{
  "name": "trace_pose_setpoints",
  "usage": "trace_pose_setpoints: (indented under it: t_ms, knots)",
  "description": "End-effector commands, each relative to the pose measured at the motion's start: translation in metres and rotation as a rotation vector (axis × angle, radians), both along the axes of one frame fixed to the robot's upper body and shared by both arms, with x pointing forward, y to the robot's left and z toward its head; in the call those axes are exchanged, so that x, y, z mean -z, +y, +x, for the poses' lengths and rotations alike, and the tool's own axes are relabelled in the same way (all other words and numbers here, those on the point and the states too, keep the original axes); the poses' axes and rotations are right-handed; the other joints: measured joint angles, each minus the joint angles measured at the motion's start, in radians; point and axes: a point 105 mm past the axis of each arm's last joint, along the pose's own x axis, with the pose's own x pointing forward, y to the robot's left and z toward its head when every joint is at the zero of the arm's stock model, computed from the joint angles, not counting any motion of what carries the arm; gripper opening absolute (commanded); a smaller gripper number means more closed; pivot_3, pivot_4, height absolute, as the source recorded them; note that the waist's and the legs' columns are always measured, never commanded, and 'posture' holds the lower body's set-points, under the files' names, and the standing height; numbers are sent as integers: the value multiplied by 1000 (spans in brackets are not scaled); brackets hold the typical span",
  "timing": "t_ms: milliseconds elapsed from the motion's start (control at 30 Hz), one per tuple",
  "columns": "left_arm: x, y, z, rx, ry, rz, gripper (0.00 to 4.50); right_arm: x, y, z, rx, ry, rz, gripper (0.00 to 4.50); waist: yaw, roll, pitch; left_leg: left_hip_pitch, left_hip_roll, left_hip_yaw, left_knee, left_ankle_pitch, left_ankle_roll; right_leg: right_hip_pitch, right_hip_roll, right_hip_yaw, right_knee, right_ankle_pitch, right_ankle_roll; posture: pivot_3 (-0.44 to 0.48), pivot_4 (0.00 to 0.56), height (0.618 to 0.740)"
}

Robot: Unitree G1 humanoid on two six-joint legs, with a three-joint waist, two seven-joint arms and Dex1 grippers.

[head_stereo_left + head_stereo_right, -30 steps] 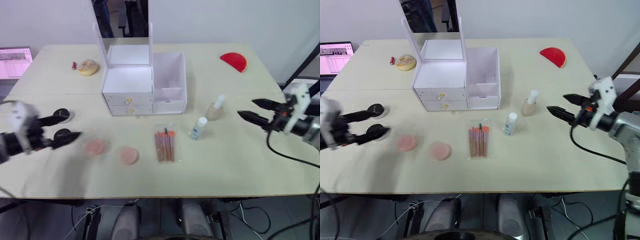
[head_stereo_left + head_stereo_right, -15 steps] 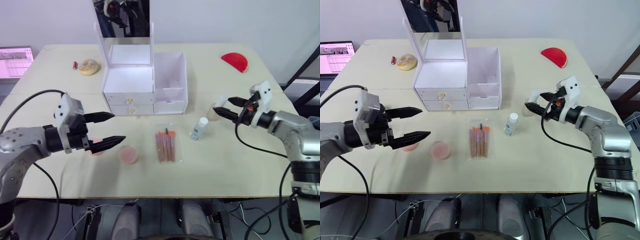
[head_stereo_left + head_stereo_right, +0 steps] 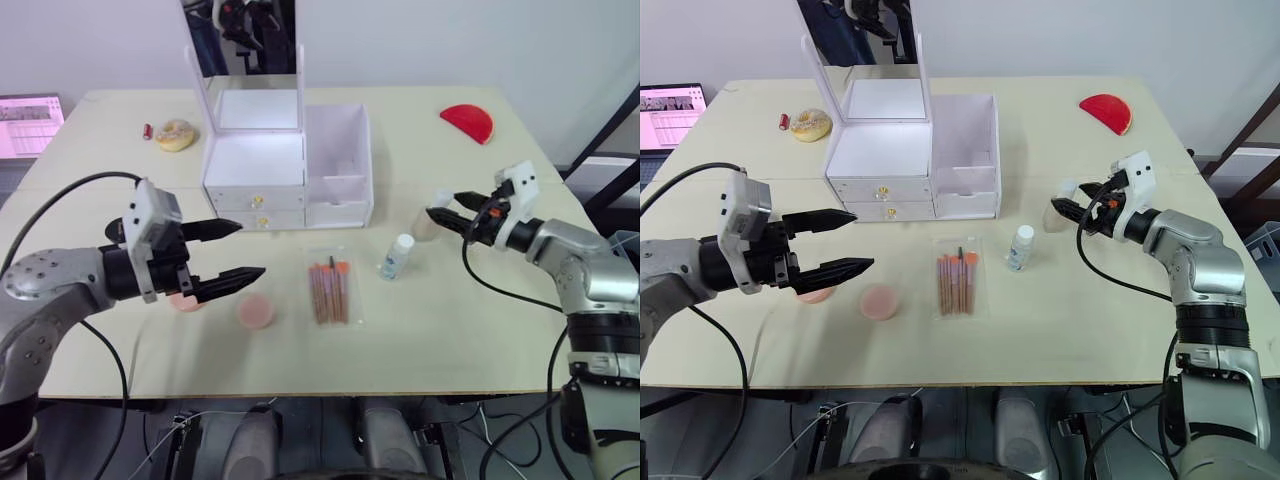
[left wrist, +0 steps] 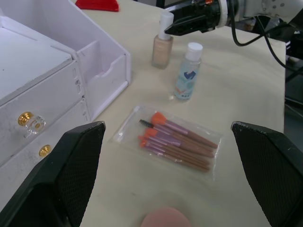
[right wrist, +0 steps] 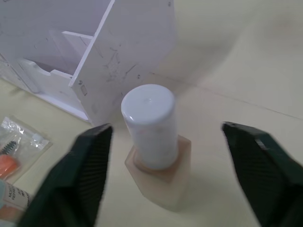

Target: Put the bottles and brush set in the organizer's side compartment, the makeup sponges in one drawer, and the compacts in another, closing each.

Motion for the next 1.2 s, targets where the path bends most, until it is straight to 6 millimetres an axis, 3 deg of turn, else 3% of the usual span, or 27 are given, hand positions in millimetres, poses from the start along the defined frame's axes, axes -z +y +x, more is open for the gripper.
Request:
trace_pose_setpoints:
  t_ms: [33,100,367,533,633,700,867,967,1067,1200]
  knots:
    - [-11,-3,-4,20,-46,-2,4500,-16,2,3,-9,-63,5,1695,0,0,0,0,0,0,0,0,0,0,0,0,0,0,0,0,150,739]
    - [-10,-3,-4,20,-46,1,4500,-16,2,4,-8,-67,5,774,0,0,0,0,0,0,0,0,0,0,0,0,0,0,0,0,150,739]
    - [-11,-2,-4,13,-48,1,4500,-19,5,4,-18,-88,13,752,0,0,0,0,0,0,0,0,0,0,0,0,0,0,0,0,150,739]
    - [-11,1,-3,1,-49,2,4500,-37,9,3,-36,-149,13,752,0,0,0,0,0,0,0,0,0,0,0,0,0,0,0,0,150,739]
    - [-11,4,-2,-15,-50,4,4500,-67,27,-3,-120,-207,16,752,-2,1,1,0,0,0,0,0,0,0,0,0,0,0,0,0,150,739]
    - [-11,6,-1,-25,-50,3,4500,-93,48,-11,-213,-250,34,752,-5,3,2,0,0,0,0,0,0,0,0,0,0,0,0,0,150,739]
    - [-10,7,0,-34,-51,3,4500,-125,87,-23,-367,-282,30,752,2,3,2,1,0,-1,-1,0,0,0,1,0,0,0,0,0,150,739]
    - [-10,7,0,-37,-52,0,4500,-143,111,-20,-424,-309,70,752,0,3,2,-1,0,-1,0,0,0,0,1,0,-1,0,0,0,150,739]
    - [-11,6,0,-36,-56,-7,4500,-142,131,-4,-425,-314,51,752,-2,3,2,0,0,-1,0,0,0,0,1,0,0,-1,-2,0,150,739]
    - [-11,6,-1,-39,-60,-10,4500,-126,135,11,-420,-292,-11,752,4,3,2,-1,0,-2,-1,0,0,0,1,0,-1,0,0,0,150,739]
